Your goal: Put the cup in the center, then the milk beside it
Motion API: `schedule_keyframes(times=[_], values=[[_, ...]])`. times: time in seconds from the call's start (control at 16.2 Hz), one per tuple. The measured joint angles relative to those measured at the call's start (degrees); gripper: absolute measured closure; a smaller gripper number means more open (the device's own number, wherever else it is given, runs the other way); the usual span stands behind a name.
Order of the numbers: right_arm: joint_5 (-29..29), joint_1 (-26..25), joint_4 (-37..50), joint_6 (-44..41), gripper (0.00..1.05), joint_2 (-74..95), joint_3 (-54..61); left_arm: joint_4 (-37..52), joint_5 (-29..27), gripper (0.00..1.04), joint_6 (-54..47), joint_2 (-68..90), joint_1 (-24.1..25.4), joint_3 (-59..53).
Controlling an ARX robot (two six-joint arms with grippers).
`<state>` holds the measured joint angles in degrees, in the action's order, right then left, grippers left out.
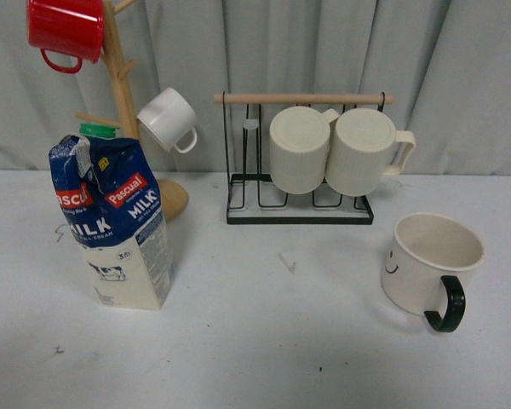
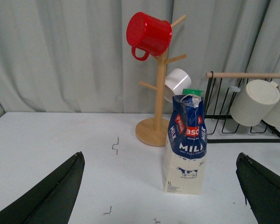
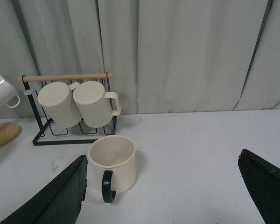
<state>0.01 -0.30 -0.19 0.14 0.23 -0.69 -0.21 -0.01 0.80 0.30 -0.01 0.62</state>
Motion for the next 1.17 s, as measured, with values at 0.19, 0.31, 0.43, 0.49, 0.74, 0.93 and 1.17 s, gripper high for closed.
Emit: schedule_keyframes(times=[0.19,0.31,0.43,0.49,0.74,0.93,1.17], values=[[-6.7,-2.3,1.9,0.6,0.06,1.9,-0.1,0.0,0.0,0.07,0.0,0.0,0.0,0.0],[-20.0,-7.7,14.1,2.3,0.06,16.4,-1.3,0.0,0.0,0.07,0.0,0.0,0.0,0.0],[-21.1,-7.3,29.6,3.3,0.06,32.9,-3.9,0.0,0.0,0.07,0.0,0.0,0.0,0.0],[-18.2,-7.2,37.8,3.4,0.06,42.4,-6.8,0.0,0.0,0.07,0.0,0.0,0.0,0.0],[-2.9,-5.5,43.4,8.0,0.06,84.2,-27.8,0.0,0.0,0.07,0.0,0.0,0.0,0.0],[0.8,-0.6,28.5,12.0,0.06,102.6,-41.6,0.0,0.0,0.07,0.0,0.0,0.0,0.0],[0.7,3.2,13.2,16.2,0.06,107.7,-52.7,0.0,0.0,0.07,0.0,0.0,0.0,0.0]])
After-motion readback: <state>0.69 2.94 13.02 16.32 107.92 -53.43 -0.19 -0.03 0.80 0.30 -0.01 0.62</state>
